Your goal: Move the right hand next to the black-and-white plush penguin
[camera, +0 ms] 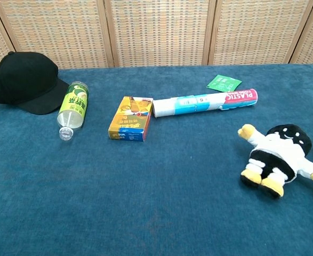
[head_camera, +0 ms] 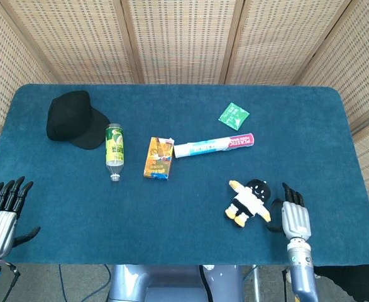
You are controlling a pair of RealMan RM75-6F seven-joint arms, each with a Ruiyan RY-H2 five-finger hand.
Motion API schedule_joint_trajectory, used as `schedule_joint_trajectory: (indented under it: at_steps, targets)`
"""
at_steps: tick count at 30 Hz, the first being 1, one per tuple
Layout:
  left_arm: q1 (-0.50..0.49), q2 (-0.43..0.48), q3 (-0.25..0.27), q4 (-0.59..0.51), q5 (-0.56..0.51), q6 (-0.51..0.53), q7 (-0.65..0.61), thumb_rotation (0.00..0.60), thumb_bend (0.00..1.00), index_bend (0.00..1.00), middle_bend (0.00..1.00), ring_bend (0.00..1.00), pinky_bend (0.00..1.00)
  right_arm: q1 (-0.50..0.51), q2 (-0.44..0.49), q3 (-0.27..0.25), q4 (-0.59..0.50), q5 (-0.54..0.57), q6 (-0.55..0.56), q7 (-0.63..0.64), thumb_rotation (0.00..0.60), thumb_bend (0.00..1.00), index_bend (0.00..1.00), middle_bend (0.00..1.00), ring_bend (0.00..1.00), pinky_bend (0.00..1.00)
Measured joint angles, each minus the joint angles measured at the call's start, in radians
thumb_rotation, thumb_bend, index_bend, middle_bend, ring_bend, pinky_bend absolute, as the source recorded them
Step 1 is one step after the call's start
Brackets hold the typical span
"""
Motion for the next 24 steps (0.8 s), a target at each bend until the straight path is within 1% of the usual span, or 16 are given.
schedule_joint_trajectory:
  at_steps: [11, 19, 24]
  targets:
    - [-0.001, -0.001, -0.001, 0.001, -0.003, -0.001, 0.0, 0.6, 0.1, 0.0, 0.0, 0.0, 0.0, 0.019, -0.014, 0.01, 0.03, 0.02, -0.016, 0.006, 0.6, 0.37, 0.58, 0.07, 0.0, 0.06]
    - [0.0, 0.0, -0.001, 0.006, -0.006, -0.001, -0.007, 0.6, 0.11, 0.0, 0.0, 0.0, 0.0, 0.023, -0.014, 0.012, 0.025, 0.03, -0.012, 0.006, 0.6, 0.38, 0.59, 0.08, 0.0, 0.06]
    - [-0.002, -0.002, 0.0, 0.007, -0.002, -0.001, -0.005, 0.6, 0.1, 0.0, 0.0, 0.0, 0.0, 0.025, -0.013, 0.012, 0.024, 0.033, -0.01, 0.008, 0.6, 0.41, 0.6, 0.08, 0.0, 0.06]
